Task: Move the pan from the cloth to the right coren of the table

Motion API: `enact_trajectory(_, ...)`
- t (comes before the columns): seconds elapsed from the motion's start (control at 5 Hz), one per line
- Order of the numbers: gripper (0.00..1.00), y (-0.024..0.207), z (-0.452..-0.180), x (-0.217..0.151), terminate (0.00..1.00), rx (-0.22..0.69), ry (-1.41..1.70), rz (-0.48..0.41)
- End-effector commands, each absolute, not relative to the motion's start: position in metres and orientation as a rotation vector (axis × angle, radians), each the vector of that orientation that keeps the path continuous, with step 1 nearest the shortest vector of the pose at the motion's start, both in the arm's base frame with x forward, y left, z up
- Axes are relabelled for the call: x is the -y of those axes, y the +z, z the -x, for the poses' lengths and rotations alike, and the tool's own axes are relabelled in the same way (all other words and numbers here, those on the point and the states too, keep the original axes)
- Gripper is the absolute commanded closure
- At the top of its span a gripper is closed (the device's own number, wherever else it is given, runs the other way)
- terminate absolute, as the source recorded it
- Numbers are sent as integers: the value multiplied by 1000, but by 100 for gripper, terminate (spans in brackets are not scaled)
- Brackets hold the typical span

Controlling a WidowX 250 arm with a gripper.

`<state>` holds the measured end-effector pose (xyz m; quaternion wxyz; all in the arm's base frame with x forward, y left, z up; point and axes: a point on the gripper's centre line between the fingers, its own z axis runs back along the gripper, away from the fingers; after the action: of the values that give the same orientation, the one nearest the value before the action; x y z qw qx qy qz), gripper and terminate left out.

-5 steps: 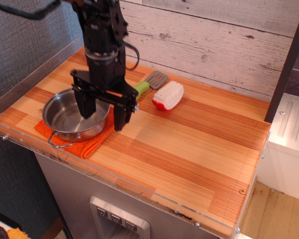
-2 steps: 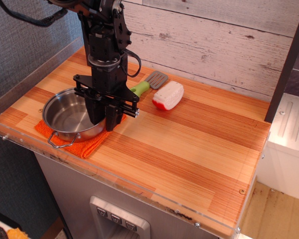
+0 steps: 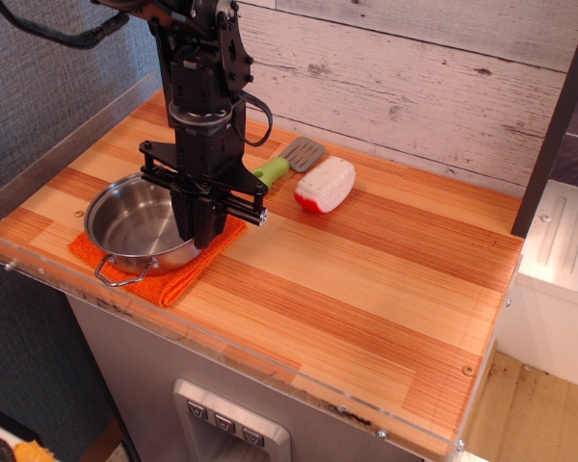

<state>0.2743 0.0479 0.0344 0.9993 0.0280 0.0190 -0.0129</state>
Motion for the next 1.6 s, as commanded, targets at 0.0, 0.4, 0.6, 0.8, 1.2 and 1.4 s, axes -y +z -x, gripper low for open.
enact_trajectory(0.0, 100, 87, -267, -47, 0, 46, 5, -124)
enact_trajectory(0.4, 100, 123, -263, 27, 0, 189, -252, -171)
enact_trajectory(0.6, 100, 115, -272, 76, 0, 220, -437, -122)
enact_trajectory(0.8, 100, 103, -290, 123, 0, 228, -544, -85)
enact_trajectory(1.2, 100, 90, -334, 151, 0, 222, -581, -70)
enact_trajectory(1.4, 100, 74, -334, 142, 0, 173, -561, -83)
